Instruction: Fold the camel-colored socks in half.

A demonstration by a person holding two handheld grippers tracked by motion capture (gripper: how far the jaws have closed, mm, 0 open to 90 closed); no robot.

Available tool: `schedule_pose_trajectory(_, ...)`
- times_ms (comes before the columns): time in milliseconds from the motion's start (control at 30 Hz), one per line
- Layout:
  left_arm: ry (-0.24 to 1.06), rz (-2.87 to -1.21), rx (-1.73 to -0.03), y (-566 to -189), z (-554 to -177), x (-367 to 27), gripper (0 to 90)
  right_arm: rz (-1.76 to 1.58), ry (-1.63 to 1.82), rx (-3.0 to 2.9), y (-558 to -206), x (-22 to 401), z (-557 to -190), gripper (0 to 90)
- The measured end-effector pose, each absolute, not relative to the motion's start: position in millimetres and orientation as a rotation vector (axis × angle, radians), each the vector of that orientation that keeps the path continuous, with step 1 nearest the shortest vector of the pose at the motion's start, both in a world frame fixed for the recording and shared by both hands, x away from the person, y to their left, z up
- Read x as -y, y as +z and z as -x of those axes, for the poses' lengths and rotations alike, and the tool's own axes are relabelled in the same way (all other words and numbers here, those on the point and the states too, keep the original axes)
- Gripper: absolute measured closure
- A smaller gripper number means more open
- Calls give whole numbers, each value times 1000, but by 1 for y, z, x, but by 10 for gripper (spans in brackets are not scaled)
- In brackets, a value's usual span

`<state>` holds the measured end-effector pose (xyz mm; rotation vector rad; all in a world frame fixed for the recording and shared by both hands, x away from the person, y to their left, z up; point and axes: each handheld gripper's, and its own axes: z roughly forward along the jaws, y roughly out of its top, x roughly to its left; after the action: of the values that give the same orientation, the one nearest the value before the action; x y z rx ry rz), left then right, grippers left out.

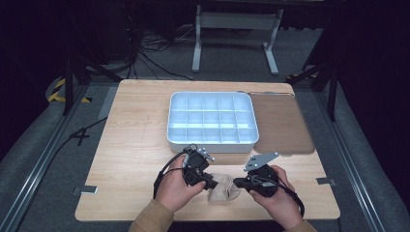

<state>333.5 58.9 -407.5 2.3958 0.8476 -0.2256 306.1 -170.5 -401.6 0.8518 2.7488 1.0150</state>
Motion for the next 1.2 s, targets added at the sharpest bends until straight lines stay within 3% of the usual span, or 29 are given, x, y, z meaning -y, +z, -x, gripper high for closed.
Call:
schedule_pose_trajectory(367, -213, -2418, -863, -414, -328, -66, 714, -782, 985, -2802, -420, 139, -308, 895)
schedule_pose_trajectory(700, -251, -2532, -715, -426, -327, -34, 713, -844, 958, -2777, -427, 153, -307, 865)
schedule_pose_trajectory(1200, -306, -2606, -730, -440, -332, -23, 739, -904, 877, -2757, -446, 170, -311, 814)
